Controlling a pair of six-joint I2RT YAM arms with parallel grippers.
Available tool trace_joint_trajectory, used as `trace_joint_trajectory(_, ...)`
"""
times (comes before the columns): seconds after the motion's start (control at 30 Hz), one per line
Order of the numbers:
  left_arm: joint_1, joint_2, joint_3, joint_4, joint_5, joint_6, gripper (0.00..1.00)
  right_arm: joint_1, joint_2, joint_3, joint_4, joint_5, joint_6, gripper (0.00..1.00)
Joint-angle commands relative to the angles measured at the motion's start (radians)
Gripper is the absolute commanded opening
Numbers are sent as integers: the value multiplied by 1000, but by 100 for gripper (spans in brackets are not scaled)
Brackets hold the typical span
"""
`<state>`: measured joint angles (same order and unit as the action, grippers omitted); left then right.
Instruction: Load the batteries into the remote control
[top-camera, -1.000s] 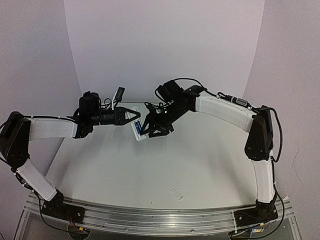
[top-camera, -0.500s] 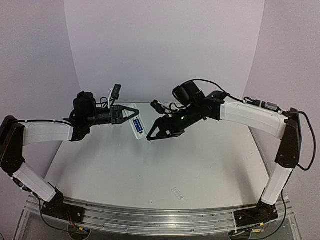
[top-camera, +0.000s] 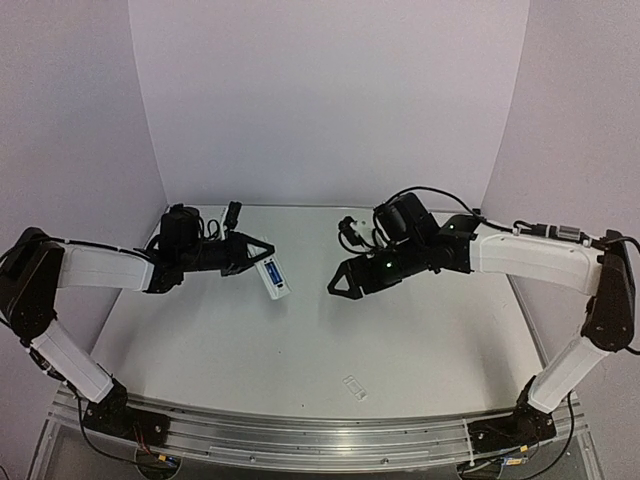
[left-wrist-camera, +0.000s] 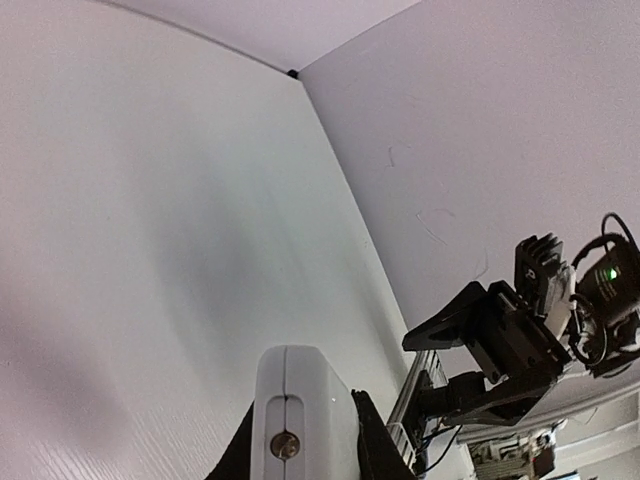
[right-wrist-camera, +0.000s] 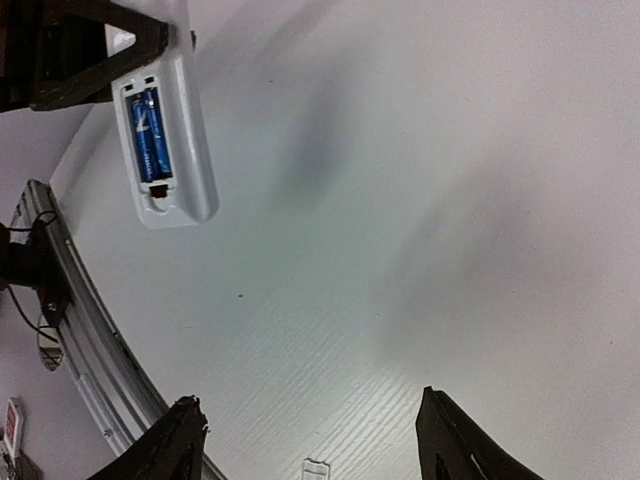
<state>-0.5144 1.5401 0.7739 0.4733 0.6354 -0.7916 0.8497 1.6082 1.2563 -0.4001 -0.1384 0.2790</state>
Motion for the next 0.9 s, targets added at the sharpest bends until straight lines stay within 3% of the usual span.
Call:
trace_joint_trajectory(0.0, -6, 64, -54, 81, -75, -109, 8, 2, -68, -88, 61, 183, 48, 70)
trace_joint_trajectory(0.3, -92, 229, -83, 183, -268, -193, 9, -7, -79, -156, 63, 198, 47, 71)
trace_joint_trajectory(0.53, -130, 317, -82, 224, -333, -222, 17, -33, -79, -171, 63, 152, 25, 71)
trace_joint_trajectory(0.63, -136, 316, -80, 196, -355, -209, 26, -40, -76, -174, 63, 146, 20, 71)
trace_joint_trajectory(0.87, -138, 229, -79, 7, -419, -132, 58, -52, -64, -166, 63, 118, 10, 71)
